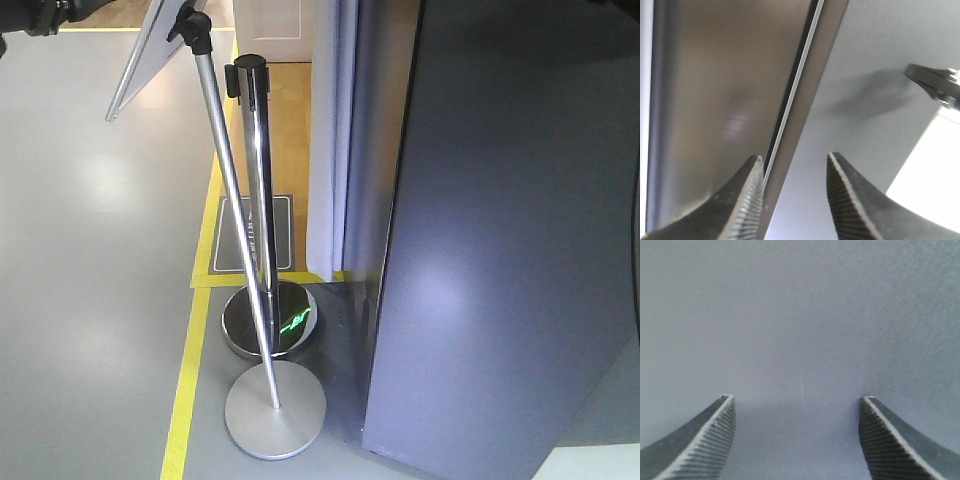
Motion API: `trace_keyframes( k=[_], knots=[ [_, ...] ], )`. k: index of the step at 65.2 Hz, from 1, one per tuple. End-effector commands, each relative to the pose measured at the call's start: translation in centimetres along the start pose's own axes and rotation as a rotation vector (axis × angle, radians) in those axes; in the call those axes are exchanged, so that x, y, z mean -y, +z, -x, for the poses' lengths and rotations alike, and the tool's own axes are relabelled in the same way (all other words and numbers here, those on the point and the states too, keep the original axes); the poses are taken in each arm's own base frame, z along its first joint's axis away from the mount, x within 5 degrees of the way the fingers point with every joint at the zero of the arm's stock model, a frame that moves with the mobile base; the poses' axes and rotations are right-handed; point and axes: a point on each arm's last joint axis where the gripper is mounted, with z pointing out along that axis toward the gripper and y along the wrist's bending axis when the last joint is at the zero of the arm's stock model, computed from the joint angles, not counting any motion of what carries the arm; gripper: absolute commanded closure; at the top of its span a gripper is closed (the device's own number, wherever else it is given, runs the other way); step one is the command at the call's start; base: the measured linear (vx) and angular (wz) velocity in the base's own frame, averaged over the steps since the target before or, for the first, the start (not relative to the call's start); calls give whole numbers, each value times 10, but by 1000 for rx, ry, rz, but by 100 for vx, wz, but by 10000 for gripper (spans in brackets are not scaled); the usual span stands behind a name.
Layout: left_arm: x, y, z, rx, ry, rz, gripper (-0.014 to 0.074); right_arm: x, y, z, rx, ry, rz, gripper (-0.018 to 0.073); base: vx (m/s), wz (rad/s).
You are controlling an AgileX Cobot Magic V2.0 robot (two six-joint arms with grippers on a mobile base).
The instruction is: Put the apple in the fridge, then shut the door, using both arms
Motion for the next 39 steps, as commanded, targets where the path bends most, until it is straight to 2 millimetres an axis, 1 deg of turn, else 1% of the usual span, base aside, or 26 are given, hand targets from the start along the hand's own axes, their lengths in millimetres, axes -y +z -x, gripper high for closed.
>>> trace_keyframes(
  k=[1, 34, 39],
  knots=[
    [15, -12, 17, 62, 47, 17, 307, 1, 2, 21, 73, -10, -17, 55, 0, 0],
    [14, -12, 18, 68, 47, 25, 307, -11, 48, 20, 50, -13, 72, 55, 0, 0],
    [14, -12, 18, 68, 47, 25, 307, -11, 54, 21, 55, -13, 76, 55, 0, 0]
  ],
)
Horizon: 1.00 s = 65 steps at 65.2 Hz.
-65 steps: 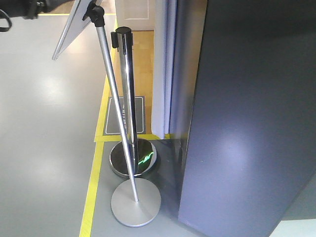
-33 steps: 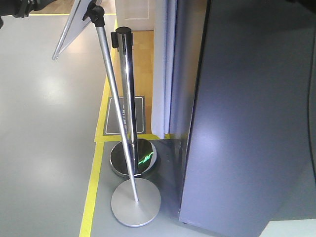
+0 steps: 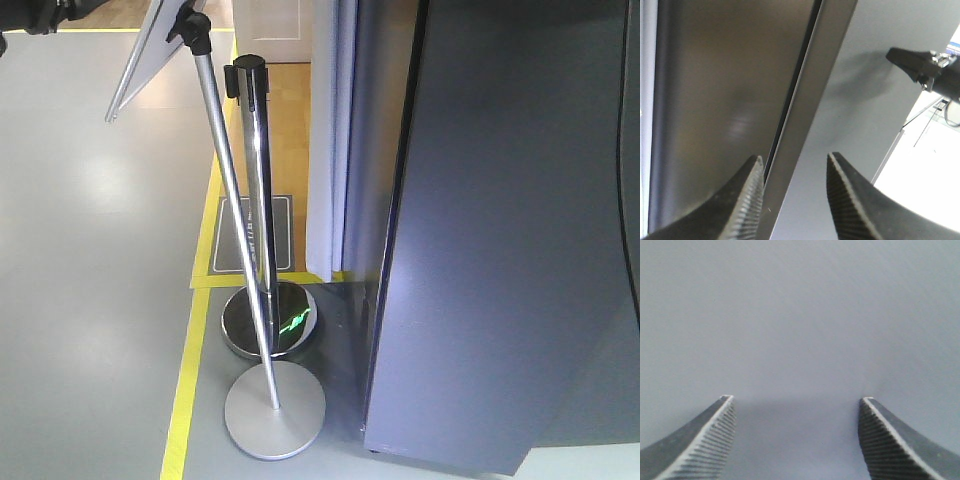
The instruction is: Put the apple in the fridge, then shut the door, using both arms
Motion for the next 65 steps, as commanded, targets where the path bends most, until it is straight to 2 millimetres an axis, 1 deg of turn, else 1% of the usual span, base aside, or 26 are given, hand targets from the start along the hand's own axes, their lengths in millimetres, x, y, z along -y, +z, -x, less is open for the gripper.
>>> trace_keyframes(
  k=[1, 6, 15, 24, 31, 36, 42, 48, 51, 56, 63, 65],
  knots=[
    [15, -12, 17, 60, 47, 13, 307, 8, 13, 9, 52, -38, -33, 55, 0, 0],
    [15, -12, 17, 60, 47, 13, 307, 13, 18, 10, 43, -29, -21, 55, 0, 0],
    [15, -12, 17, 60, 47, 13, 307, 29, 24, 8, 9, -26, -14, 55, 0, 0],
    [15, -12, 17, 64, 47, 18, 307, 43, 24, 8, -15, -27, -18, 55, 0, 0],
    [14, -12, 18, 66, 46, 20, 307, 47, 22, 8, -33, -29, -9, 55, 0, 0],
    [14, -12, 18, 66, 46, 20, 307, 44, 19, 12, -39, -40, 11, 55, 0, 0],
    [14, -12, 18, 67, 46, 22, 307, 36, 9, 22, -42, -53, 56, 62, 0, 0],
    [14, -12, 18, 66, 46, 21, 308, 21, -5, 34, -57, -74, 137, 90, 0, 0],
    [14, -12, 18, 66, 46, 20, 313, 14, -16, 43, -59, -93, 177, 115, 0, 0],
    [15, -12, 18, 67, 44, 18, 330, 0, -33, 55, -73, -102, 257, 176, 0, 0],
    [16, -12, 18, 62, 47, 9, 383, -21, -61, 70, -105, -128, 386, 312, 0, 0],
    [18, -13, 18, 58, 50, -1, 400, -26, -69, 72, -122, -137, 423, 366, 0, 0]
  ],
)
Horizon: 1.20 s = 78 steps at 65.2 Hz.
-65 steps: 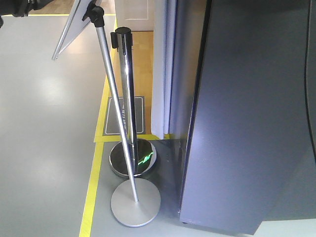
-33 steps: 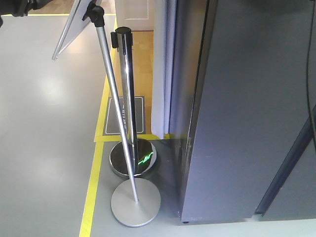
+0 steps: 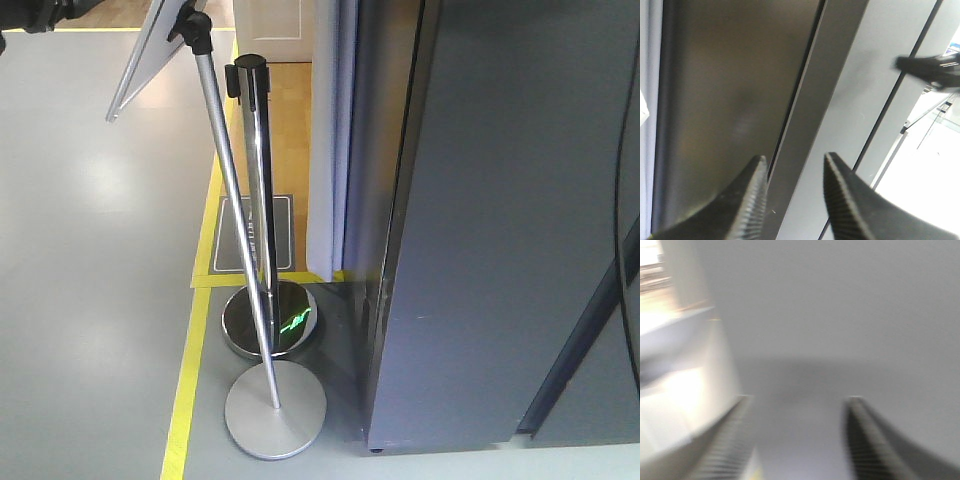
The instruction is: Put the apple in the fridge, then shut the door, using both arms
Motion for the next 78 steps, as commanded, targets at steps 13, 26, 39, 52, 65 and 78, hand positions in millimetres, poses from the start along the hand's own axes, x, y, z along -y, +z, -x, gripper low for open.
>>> trace_keyframes(
  k=[13, 26, 39, 52, 65, 78],
  knots=[
    [42, -27, 21, 34, 90, -89, 549, -65, -84, 48, 8, -122, 252, 571, 0, 0],
    [75, -49, 25, 9, 152, -196, 603, -91, -126, 57, 5, -179, 325, 564, 0, 0],
    [113, -75, 18, -74, 222, -359, 603, -106, -163, 25, -7, -196, 300, 564, 0, 0],
    [128, -99, -14, -72, 177, -317, 603, -121, -207, -42, -46, -166, 250, 564, 0, 0],
    [121, -123, -84, -39, 47, -131, 603, -133, -246, -116, -60, -158, 174, 564, 0, 0],
    [109, -150, -149, 55, -32, 102, 603, -142, -268, -169, -71, -150, 177, 564, 0, 0]
  ],
)
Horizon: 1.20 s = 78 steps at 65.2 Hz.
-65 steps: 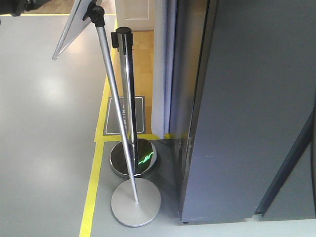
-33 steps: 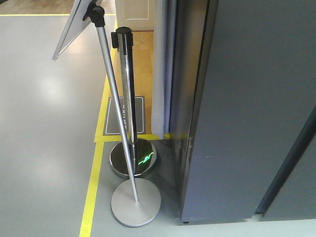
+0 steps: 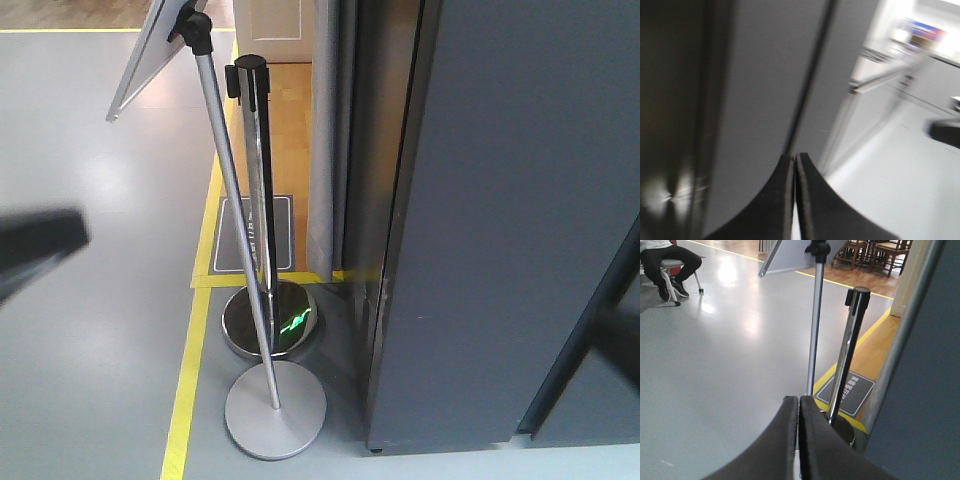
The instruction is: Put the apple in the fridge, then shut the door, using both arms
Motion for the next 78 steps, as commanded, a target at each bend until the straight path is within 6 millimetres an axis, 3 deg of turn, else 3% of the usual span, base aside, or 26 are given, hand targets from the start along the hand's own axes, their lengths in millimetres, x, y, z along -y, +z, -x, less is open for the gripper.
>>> trace_keyframes(
  k=[1, 12, 33, 55, 60, 78],
  knots=[
    [-5, -12, -15, 89, -16, 117, 603, -4, -5, -5, 68, 10, -31, 564, 0, 0],
    [-6, -22, -37, 146, -60, 154, 603, -14, -10, -20, 65, 0, -2, 564, 0, 0],
    [1, -25, -32, 215, -142, 87, 603, -16, -11, -20, 65, 4, 12, 564, 0, 0],
    [25, -24, -39, 122, -159, -166, 603, -16, -11, -20, 65, 4, 12, 564, 0, 0],
    [27, -25, -33, 174, -211, -200, 603, -16, -11, -20, 65, 4, 12, 564, 0, 0],
    [25, -46, 9, 629, -670, -423, 603, -16, -11, -20, 65, 4, 12, 564, 0, 0]
  ],
)
